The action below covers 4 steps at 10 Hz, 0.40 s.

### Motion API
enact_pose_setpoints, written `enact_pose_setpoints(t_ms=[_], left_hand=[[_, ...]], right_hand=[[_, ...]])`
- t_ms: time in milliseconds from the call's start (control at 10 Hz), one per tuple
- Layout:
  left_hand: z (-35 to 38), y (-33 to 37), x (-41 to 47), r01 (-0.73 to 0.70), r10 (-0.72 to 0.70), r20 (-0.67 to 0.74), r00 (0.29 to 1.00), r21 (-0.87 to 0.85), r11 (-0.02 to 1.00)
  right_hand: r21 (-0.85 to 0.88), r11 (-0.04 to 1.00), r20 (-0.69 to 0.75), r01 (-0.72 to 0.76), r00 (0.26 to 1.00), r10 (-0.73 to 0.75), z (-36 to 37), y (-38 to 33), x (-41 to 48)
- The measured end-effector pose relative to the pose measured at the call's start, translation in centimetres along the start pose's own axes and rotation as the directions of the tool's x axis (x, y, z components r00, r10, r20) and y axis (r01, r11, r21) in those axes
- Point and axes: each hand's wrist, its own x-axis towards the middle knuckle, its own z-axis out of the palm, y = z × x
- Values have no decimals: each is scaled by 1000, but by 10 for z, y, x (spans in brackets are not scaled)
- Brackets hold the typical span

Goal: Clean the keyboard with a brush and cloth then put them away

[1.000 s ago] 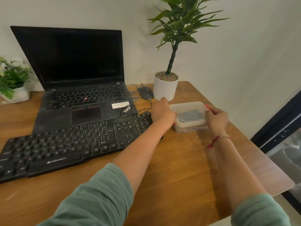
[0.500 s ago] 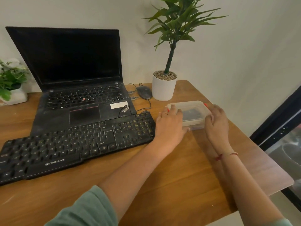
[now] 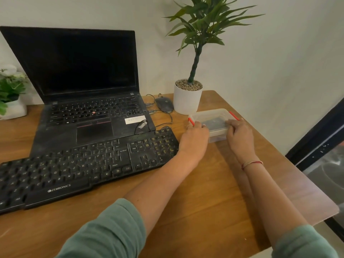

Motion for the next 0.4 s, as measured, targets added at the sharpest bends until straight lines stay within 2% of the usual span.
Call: enact_pose_setpoints(t_ms=[300, 400], left_hand=[[-11, -4, -1, 15, -8, 67, 998, -108, 994], [-19, -6, -4, 5, 1, 61, 998, -103, 995]], right_hand=[[-72, 995, -30, -75, 997, 73, -1, -8, -5], [-33, 997, -80, -63, 995, 60, 1, -7, -7]])
